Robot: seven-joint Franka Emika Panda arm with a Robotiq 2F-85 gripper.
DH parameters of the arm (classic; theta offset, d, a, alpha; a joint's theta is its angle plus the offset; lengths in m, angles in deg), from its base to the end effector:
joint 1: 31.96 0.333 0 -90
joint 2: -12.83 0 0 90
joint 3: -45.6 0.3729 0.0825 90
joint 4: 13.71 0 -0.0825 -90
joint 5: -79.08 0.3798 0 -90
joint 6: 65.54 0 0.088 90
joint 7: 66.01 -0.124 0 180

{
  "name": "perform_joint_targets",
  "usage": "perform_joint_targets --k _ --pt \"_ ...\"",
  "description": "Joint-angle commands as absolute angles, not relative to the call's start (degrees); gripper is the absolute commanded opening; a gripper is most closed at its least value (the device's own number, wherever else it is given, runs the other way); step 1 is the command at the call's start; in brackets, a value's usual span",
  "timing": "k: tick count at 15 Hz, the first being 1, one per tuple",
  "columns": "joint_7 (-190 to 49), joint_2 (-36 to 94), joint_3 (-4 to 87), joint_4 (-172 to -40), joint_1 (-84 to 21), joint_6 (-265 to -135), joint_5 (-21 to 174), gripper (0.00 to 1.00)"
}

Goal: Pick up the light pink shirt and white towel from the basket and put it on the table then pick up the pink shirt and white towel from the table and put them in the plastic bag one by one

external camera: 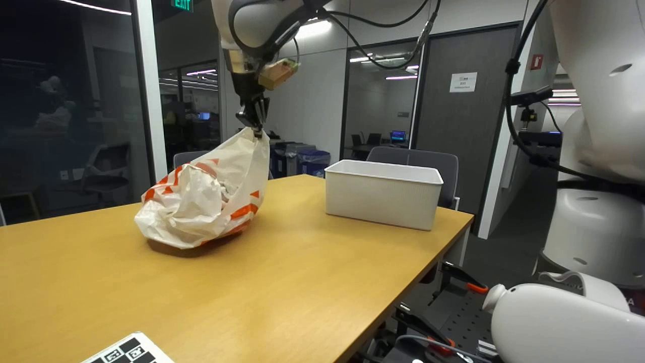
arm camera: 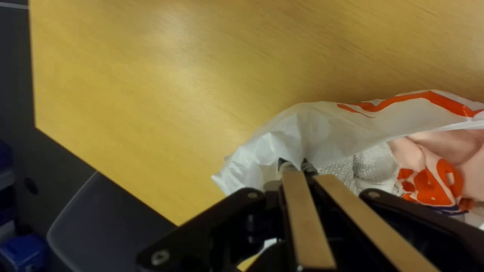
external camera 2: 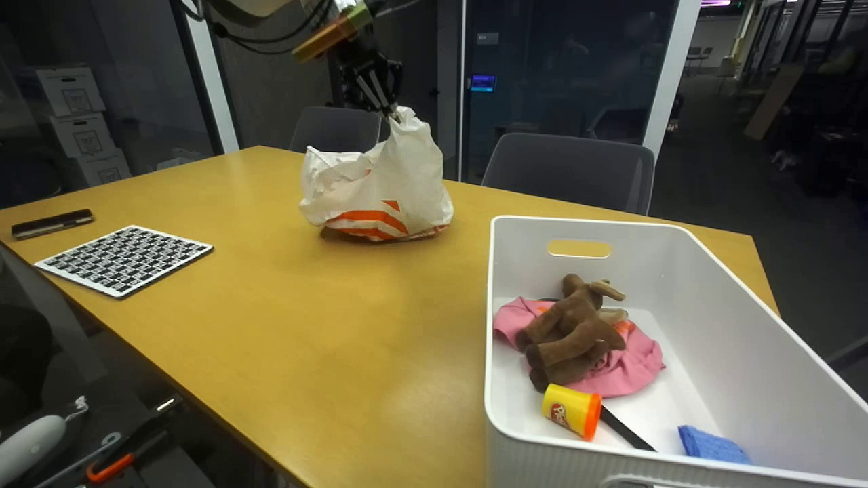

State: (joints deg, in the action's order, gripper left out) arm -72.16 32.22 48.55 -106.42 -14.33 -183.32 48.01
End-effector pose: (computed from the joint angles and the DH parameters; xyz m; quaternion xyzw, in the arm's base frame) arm 0.6581 0.2043 0.4850 0.9429 0.2313 0.1015 0.2171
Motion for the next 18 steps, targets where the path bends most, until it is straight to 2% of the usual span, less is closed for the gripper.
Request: perform_joint_targets --k 1,6,15,16,17,18 --pt "-78.9 25.5 49.4 -107.5 -11.5 -177.3 40.5 0.02" --pt "-75.4 25.4 52.7 -106.5 -13.9 -171.7 43.8 0.03" --pt "-60.6 29.9 52.3 -111.8 -20.1 -179.2 52.5 0.03" --pt "-60.7 30.0 52.2 -112.0 -20.2 -179.0 52.6 0.28" --pt "-60.1 29.9 52.3 -112.3 -20.4 -178.6 53.0 0.28" --pt "-60.5 29.5 52.3 -112.5 -20.3 -178.2 52.7 0.33"
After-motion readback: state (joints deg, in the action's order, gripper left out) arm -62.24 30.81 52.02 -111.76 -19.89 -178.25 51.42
